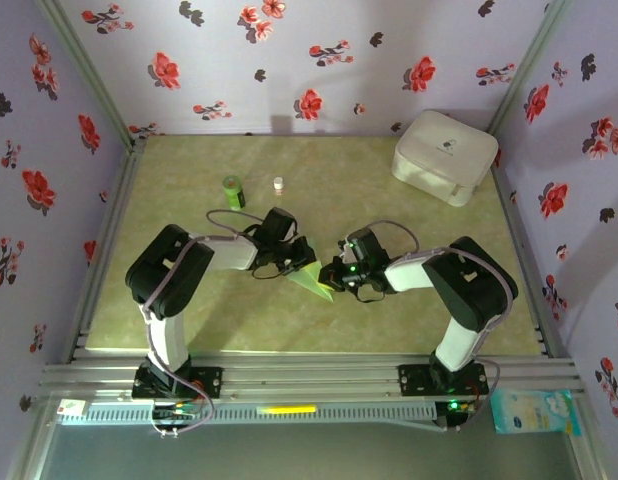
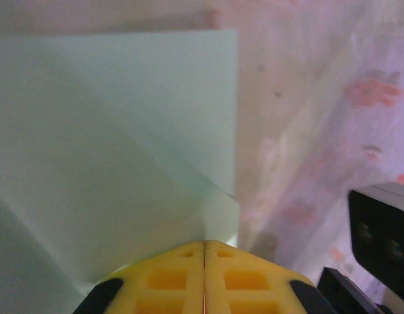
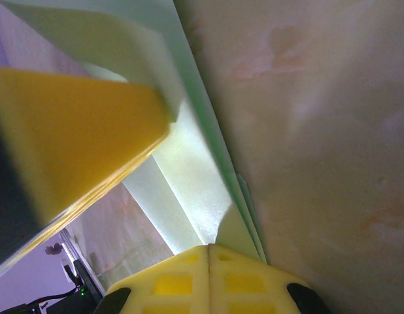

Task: Fold a paper plane with a square sheet of paper (pick it up from the middle)
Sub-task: Fourth fold the wing at the center of the table.

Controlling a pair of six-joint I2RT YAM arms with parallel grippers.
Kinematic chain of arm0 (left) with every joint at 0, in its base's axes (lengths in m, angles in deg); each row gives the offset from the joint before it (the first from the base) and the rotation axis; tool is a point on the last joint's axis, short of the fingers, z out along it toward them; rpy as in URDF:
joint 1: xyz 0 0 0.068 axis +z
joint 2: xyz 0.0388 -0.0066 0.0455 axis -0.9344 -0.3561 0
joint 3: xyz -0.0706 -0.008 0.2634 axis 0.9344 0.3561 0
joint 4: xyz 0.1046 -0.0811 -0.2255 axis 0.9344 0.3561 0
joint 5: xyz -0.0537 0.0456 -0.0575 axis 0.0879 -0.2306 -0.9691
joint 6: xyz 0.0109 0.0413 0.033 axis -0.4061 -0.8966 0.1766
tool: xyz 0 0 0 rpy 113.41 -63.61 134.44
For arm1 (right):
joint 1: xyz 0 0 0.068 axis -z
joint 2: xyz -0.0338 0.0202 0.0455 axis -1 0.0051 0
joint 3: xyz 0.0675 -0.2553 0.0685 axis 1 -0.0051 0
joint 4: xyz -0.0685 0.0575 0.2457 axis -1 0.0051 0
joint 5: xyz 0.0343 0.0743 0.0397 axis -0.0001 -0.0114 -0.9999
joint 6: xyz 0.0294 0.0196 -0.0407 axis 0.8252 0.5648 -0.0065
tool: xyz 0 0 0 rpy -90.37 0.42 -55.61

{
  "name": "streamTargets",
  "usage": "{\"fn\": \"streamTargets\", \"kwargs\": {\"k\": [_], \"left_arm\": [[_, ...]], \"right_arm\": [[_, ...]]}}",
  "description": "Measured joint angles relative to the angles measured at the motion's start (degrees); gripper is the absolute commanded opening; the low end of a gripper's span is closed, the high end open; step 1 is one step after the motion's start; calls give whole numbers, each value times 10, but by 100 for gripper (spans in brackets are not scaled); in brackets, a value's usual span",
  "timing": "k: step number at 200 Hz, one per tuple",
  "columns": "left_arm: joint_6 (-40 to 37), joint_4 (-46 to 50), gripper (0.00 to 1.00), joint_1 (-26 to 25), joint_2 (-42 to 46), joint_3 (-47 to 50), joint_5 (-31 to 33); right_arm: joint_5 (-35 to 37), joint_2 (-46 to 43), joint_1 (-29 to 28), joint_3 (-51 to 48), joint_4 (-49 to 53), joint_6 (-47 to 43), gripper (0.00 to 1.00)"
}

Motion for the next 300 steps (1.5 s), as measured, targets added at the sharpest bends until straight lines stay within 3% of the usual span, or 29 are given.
{"fn": "streamTargets", "kwargs": {"k": [118,195,238,300], "left_arm": [[-87,27,8,85,-1,-9,2],[-106,102,10,99,38,-25,28],[-106,112,10,82,89,-45,37],[-71,46,10,17,65,-26,9]], "right_arm": [[0,0,0,-5,-9,0,0],[-4,-2,0,-7,-11,-4,0],[-4,-2,0,-7,-11,-4,0],[-4,-2,0,-6,-9,-4,0]]}}
